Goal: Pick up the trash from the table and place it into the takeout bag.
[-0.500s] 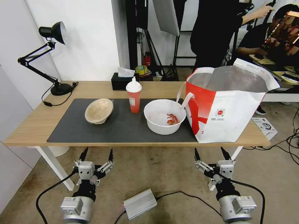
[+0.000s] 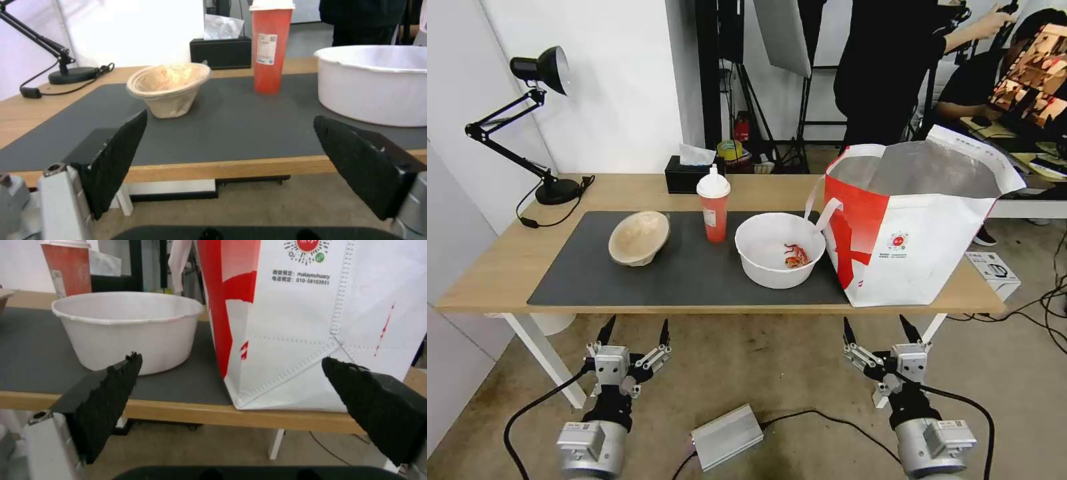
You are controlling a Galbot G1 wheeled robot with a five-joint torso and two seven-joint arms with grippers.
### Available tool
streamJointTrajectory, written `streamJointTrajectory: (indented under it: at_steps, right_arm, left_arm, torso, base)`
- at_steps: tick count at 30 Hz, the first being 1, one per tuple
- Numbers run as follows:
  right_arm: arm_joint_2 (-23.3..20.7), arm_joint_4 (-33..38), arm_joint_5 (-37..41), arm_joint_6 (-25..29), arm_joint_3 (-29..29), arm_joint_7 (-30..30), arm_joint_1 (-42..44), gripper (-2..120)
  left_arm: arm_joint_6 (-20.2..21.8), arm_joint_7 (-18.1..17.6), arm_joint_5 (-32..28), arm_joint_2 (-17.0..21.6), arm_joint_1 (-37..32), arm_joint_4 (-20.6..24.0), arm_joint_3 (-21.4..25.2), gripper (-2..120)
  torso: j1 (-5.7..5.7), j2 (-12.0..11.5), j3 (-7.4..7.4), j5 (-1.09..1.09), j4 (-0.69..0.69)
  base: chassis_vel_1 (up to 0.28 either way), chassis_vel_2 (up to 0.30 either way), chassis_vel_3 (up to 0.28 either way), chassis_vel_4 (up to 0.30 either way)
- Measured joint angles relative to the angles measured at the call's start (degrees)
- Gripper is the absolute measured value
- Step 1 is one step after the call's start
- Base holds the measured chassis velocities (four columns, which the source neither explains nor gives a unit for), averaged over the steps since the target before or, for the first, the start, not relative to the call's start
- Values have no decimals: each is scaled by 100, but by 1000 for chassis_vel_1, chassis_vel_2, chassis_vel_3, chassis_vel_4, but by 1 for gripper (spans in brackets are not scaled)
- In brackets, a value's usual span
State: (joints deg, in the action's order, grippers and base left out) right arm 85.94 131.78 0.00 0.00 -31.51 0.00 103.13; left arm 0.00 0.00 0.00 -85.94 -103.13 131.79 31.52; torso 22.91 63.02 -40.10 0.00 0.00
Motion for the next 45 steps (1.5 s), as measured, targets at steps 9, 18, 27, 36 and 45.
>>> streamJointTrajectory:
  at_steps: [9,18,27,36,45]
  right_arm:
    - [1,0,0,0,0,0,0,100]
    - [7,22,-16,0,13,4,3,100]
    - [411,1149,-899,167,740,243,175,100]
    - [419,1178,-910,178,799,251,194,100]
    - [415,1129,-889,176,857,251,194,100]
  left_arm:
    - [0,0,0,0,0,0,0,100]
    - [0,0,-14,-1,-8,26,13,100]
    - [-405,-98,-792,-131,-407,1152,673,100]
    - [-426,-100,-861,-129,-437,1184,640,100]
    - [-420,-100,-843,-103,-459,1164,623,100]
  torso:
    - [0,0,0,0,0]
    - [0,0,0,0,0]
    - [-1,1,0,-1,2]
    - [0,1,0,-1,0]
    - [0,0,0,0,0]
  base:
    - [0,0,0,0]
    - [0,0,0,0]
    - [0,0,0,0]
    - [0,0,0,0]
    - [0,0,0,0]
